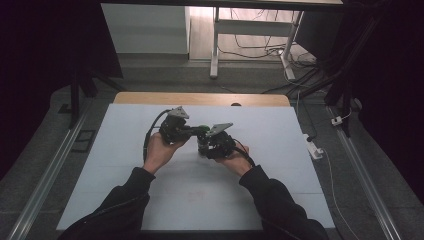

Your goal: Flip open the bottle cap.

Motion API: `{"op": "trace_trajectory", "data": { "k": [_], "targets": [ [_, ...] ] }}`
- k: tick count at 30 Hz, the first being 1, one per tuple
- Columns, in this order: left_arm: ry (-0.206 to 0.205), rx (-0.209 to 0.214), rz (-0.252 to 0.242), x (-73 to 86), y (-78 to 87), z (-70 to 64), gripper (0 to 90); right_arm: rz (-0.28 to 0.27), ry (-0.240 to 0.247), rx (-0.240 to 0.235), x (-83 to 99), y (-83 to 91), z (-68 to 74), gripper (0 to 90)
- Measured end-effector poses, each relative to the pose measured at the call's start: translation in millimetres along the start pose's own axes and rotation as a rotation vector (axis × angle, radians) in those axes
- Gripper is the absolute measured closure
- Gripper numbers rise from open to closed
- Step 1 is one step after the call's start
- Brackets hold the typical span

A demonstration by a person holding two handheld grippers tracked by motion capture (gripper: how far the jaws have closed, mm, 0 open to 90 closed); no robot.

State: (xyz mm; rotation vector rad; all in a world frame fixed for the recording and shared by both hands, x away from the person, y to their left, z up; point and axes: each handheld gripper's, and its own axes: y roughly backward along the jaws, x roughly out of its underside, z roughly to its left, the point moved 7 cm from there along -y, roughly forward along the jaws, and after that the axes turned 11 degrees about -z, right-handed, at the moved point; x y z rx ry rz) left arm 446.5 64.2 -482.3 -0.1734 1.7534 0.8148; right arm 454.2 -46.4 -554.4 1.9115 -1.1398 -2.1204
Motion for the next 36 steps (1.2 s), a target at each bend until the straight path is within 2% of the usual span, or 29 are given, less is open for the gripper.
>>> {"op": "trace_trajectory", "data": {
  "k": [4,6,16,18,20,28,32,36],
  "targets": [
    [0.03,-0.011,-0.003,-0.2,-2.5,8.1,88.9,-0.001,-0.003,-0.001,0.1,-0.1,0.2,52.7],
    [0.028,-0.011,0.0,1.0,-1.6,9.1,88.9,-0.002,-0.004,-0.002,0.3,-0.1,0.1,52.7],
    [0.016,-0.004,0.007,3.9,5.3,5.6,85.7,-0.003,0.001,-0.005,0.3,-0.1,-0.5,52.1],
    [0.024,-0.001,0.004,4.8,7.0,4.9,84.2,-0.001,-0.001,-0.003,0.1,-0.1,-0.4,51.5],
    [0.029,0.0,0.002,5.9,8.9,4.2,82.5,0.006,-0.005,0.0,0.8,-0.3,-0.6,47.3],
    [0.029,0.001,0.022,9.8,19.8,-2.3,69.2,-0.003,-0.034,0.009,0.4,4.0,0.6,35.1],
    [0.016,0.002,0.043,13.9,26.2,-7.0,61.7,-0.004,-0.047,0.014,0.4,9.3,3.4,31.1],
    [0.016,0.013,0.042,17.6,32.2,-12.9,53.7,-0.012,-0.069,0.019,-1.1,18.1,6.1,28.6]
  ]
}}
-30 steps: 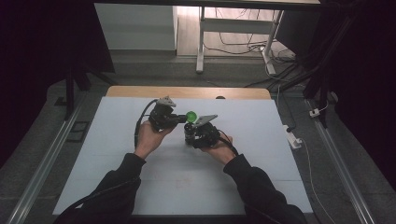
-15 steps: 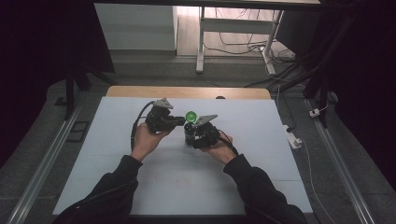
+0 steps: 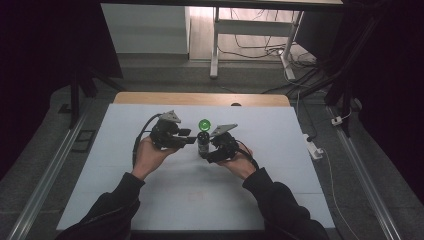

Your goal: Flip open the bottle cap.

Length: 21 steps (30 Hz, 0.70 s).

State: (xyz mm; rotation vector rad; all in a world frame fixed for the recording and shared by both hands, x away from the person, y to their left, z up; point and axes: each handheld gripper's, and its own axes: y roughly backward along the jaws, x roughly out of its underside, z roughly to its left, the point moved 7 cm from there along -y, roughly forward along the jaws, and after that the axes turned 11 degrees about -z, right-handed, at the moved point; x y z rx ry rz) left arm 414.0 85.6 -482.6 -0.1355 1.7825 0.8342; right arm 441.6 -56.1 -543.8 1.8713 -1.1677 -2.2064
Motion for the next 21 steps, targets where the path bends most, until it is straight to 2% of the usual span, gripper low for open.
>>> {"op": "trace_trajectory", "data": {
  "k": [4,6,11,16,21],
  "targets": [
    [0.005,-0.002,0.002,4.7,5.1,-4.1,43.3,-0.013,-0.022,0.0,-1.8,6.8,1.7,26.5],
    [0.004,-0.015,-0.004,6.8,7.6,-4.7,35.8,0.001,-0.023,-0.002,-0.2,8.4,3.2,24.5],
    [0.057,0.006,-0.017,11.4,11.4,-6.0,20.4,0.009,-0.021,-0.007,2.8,13.1,7.3,20.1],
    [0.058,-0.009,0.019,19.5,14.1,-9.3,11.5,0.0,-0.033,-0.017,2.0,19.9,12.3,17.6],
    [0.047,0.004,0.035,24.6,18.5,-16.6,6.0,-0.007,-0.042,-0.028,-0.1,25.9,19.0,16.7]
  ]
}}
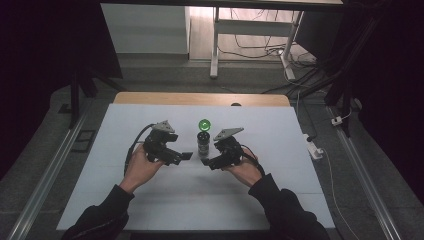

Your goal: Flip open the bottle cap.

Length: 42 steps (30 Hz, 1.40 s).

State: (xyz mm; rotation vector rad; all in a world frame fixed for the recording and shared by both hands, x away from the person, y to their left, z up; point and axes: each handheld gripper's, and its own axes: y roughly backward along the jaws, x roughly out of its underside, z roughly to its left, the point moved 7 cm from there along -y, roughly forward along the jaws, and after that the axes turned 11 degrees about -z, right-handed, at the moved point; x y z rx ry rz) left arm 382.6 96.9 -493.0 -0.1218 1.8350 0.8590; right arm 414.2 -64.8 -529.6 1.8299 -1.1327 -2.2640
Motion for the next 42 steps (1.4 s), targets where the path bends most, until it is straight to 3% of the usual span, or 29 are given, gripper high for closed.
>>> {"op": "trace_trajectory", "data": {
  "k": [8,12,19,26,42],
  "targets": [
    [0.007,0.015,-0.006,8.7,10.8,-7.3,1.4,-0.008,-0.03,-0.017,-0.4,15.7,9.7,13.2],
    [0.005,0.043,-0.016,14.7,16.8,-11.6,0.0,-0.02,-0.045,-0.027,-1.8,25.7,14.7,8.9],
    [0.009,0.054,-0.031,23.0,29.6,-19.1,0.0,-0.009,-0.053,-0.034,6.8,41.4,22.1,4.6],
    [0.011,0.036,-0.049,31.5,45.5,-24.7,0.0,-0.02,-0.041,-0.036,13.7,58.3,27.3,1.2],
    [0.053,-0.039,-0.099,60.3,95.0,-28.2,0.0,-0.058,-0.066,0.044,29.9,107.7,27.2,0.0]
  ]
}}
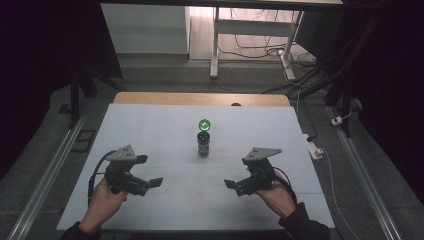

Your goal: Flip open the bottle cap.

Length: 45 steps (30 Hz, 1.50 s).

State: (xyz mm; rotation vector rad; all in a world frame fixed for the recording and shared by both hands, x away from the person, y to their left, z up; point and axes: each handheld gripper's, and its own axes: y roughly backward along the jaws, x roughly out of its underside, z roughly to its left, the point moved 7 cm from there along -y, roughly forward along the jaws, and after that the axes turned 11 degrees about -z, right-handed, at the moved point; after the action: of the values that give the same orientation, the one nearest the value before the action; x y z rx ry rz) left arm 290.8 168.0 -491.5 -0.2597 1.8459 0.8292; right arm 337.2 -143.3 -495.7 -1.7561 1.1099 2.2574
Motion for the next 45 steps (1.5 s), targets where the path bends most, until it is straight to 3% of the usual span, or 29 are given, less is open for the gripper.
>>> {"op": "trace_trajectory", "data": {
  "k": [13,20,29,37,45],
  "targets": [
    [0.042,-0.074,-0.027,21.7,37.4,2.3,0.0,-0.042,-0.027,0.108,16.4,44.8,-12.2,0.0],
    [0.07,-0.127,-0.045,34.3,58.6,5.6,0.0,-0.06,-0.071,0.177,29.3,72.3,-22.1,0.0],
    [0.112,-0.183,-0.043,53.1,79.5,10.9,0.0,-0.052,-0.107,0.272,49.9,97.8,-34.9,0.0],
    [0.136,-0.234,-0.018,68.5,91.8,14.9,0.0,-0.027,-0.133,0.301,63.2,110.8,-37.6,0.0],
    [0.141,-0.273,0.048,80.3,95.7,16.2,0.0,-0.006,-0.153,0.307,69.6,117.2,-35.9,0.0]
  ]
}}
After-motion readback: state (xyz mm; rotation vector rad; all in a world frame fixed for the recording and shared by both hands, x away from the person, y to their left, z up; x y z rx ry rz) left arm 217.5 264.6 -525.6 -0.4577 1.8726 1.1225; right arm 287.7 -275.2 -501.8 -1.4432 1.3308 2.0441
